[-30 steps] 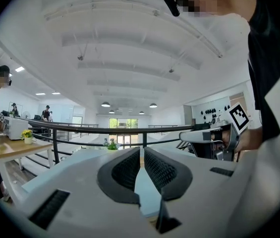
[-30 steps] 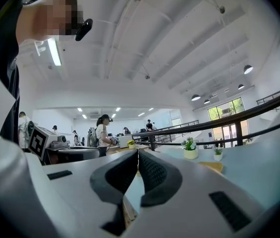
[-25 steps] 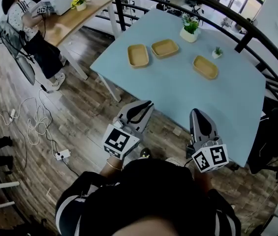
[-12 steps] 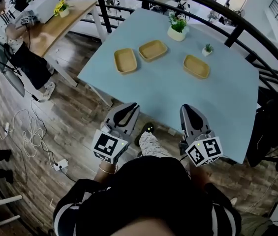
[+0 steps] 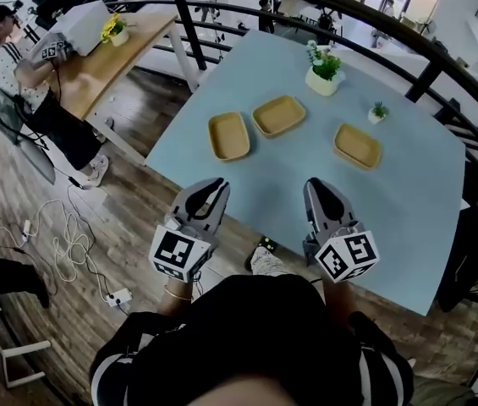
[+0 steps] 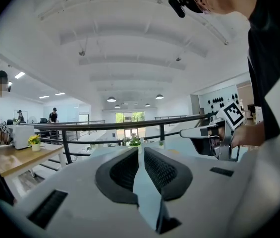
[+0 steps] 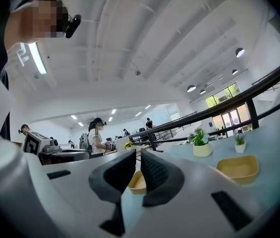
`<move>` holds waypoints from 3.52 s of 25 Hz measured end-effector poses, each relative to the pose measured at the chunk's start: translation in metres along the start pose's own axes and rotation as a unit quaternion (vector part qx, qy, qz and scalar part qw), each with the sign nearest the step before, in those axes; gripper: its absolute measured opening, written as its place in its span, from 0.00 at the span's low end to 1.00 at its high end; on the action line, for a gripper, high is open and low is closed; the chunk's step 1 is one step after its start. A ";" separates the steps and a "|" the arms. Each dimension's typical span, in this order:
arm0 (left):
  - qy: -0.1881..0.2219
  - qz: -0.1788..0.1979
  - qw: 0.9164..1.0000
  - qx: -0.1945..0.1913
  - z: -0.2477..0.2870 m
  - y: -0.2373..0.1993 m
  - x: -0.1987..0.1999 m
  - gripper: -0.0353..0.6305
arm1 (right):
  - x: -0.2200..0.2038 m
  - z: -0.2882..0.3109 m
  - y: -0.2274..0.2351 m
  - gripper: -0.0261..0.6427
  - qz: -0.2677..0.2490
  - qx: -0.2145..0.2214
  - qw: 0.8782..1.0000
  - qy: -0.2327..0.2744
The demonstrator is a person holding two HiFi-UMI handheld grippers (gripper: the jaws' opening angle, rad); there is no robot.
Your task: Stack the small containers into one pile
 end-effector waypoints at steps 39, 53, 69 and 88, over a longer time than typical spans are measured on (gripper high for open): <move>-0.217 0.009 0.954 -0.205 0.243 -0.160 -0.133 0.35 | -0.109 0.156 0.111 0.18 0.117 -0.168 0.974 -0.093; -0.292 -0.030 0.917 -0.270 0.300 -0.159 -0.209 0.42 | -0.165 0.187 0.139 0.24 0.182 -0.245 0.943 -0.131; -0.350 0.087 0.875 -0.323 0.315 -0.138 -0.235 0.41 | -0.205 0.206 0.150 0.30 0.248 -0.267 0.916 -0.166; -0.304 0.061 0.899 -0.309 0.312 -0.126 -0.198 0.41 | -0.182 0.215 0.140 0.28 0.222 -0.237 0.932 -0.158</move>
Point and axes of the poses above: the fingertips, and each gripper's own axes: z forward along the fingers, y to its right, x out of its top, the point moved 3 cm from there along -z, backward along the fingers, and after that the axes turned 9 degrees about y, right-handed, at the moved point
